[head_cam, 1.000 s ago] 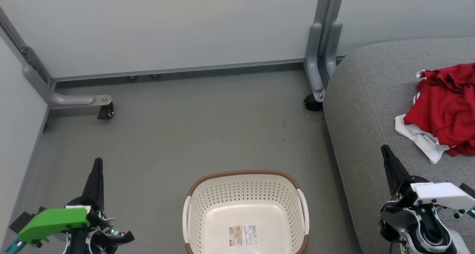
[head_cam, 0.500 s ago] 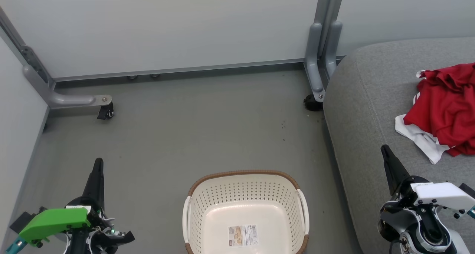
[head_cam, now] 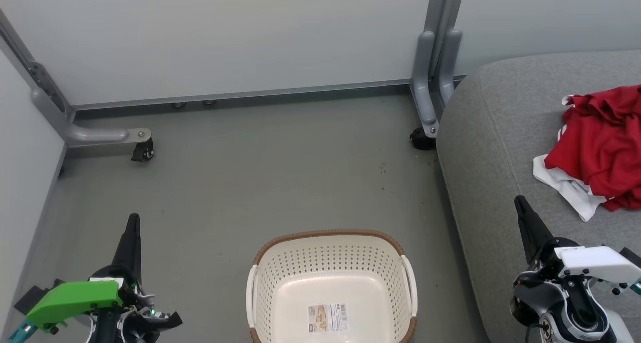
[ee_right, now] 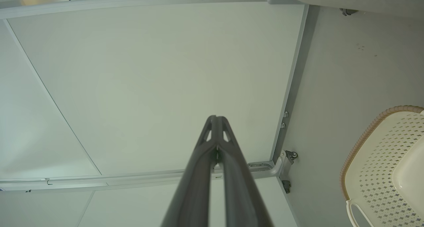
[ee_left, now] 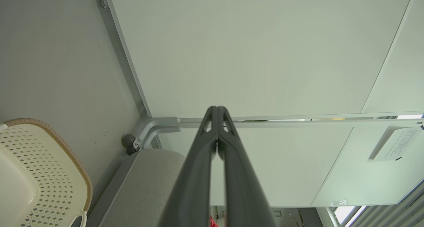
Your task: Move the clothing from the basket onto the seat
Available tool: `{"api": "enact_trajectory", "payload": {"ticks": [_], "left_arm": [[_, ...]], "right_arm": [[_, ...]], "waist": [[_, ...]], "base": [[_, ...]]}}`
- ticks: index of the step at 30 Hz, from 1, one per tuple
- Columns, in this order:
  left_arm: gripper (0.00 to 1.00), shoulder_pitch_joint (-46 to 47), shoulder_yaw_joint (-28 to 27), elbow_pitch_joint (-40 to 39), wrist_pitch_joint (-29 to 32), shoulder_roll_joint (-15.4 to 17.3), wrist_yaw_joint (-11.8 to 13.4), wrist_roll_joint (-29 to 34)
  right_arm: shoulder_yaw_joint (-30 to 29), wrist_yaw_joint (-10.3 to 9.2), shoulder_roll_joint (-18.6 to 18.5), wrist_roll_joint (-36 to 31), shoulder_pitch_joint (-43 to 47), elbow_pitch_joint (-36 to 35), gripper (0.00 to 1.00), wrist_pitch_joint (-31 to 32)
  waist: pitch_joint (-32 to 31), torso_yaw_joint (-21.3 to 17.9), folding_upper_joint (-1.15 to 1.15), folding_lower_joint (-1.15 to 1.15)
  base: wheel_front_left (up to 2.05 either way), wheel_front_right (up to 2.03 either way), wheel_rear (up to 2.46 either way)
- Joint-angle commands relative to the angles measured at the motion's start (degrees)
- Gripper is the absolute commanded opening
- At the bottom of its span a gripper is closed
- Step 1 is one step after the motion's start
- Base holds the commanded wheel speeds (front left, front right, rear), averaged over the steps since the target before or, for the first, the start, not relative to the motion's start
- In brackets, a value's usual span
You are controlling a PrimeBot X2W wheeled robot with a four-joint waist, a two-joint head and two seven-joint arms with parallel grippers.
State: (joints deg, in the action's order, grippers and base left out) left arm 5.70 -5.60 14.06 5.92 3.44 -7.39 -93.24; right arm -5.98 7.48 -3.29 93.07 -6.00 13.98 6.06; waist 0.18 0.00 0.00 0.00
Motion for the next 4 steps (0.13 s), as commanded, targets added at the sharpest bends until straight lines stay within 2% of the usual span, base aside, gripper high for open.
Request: {"api": "enact_trajectory", "payload": {"ticks": [1,4], "left_arm": [[0.00,1.0,-0.3,0.0,0.1,0.1,-0.3,0.3],[0.00,1.1,-0.3,0.0,0.1,0.1,-0.3,0.3]], "right_arm": [[-0.1,0.02,0.0,-0.4,-0.4,0.1,0.00,0.2],[-0.1,0.02,0.0,-0.4,-0.4,0.1,0.00,0.2]], "waist": [[0.0,0.0,0.00,0.00],[0.0,0.0,0.00,0.00]], "base": [[0.00,0.00,0.00],[0.00,0.00,0.00]]}}
